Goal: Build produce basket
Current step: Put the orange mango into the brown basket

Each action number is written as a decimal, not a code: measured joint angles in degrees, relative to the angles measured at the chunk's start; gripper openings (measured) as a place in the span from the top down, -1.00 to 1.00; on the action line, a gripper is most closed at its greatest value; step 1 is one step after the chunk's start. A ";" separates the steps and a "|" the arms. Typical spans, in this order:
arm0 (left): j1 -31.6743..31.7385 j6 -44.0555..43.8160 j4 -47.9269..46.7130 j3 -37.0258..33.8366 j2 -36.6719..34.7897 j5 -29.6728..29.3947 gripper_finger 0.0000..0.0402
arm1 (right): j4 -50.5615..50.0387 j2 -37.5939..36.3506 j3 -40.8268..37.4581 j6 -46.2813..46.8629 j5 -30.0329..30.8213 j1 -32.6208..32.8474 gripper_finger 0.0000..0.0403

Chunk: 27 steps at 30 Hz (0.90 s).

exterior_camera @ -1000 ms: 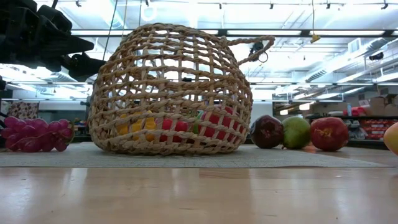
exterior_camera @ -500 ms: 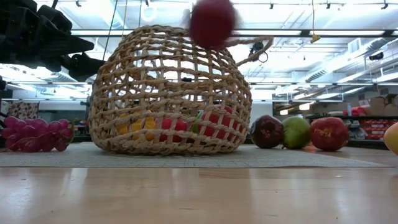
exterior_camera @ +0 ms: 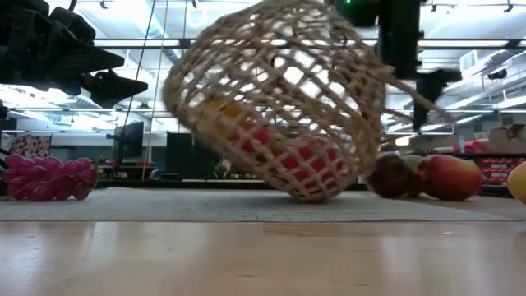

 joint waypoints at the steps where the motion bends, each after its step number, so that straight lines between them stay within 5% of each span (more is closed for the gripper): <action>1: 0.00 -0.01 0.01 0.00 0.00 -0.02 -0.93 | -0.97 -0.22 -0.36 -1.55 -0.79 -0.73 -0.91; 9: -0.02 -0.01 0.09 0.00 0.00 -0.03 -0.93 | -0.70 -4.60 6.23 -15.21 2.40 -2.81 -0.91; 16: 0.00 0.00 0.10 0.00 0.00 -0.02 -0.93 | 10.67 -10.75 9.98 -27.00 2.76 0.24 -0.91; 24: 0.00 0.01 0.10 0.00 0.00 -0.02 -0.93 | 11.51 -15.83 9.93 -32.14 -16.83 0.87 -0.91; 27: 0.00 0.03 0.12 0.00 0.00 -0.01 -0.93 | 13.74 -19.29 9.92 -35.08 -14.28 1.84 -0.91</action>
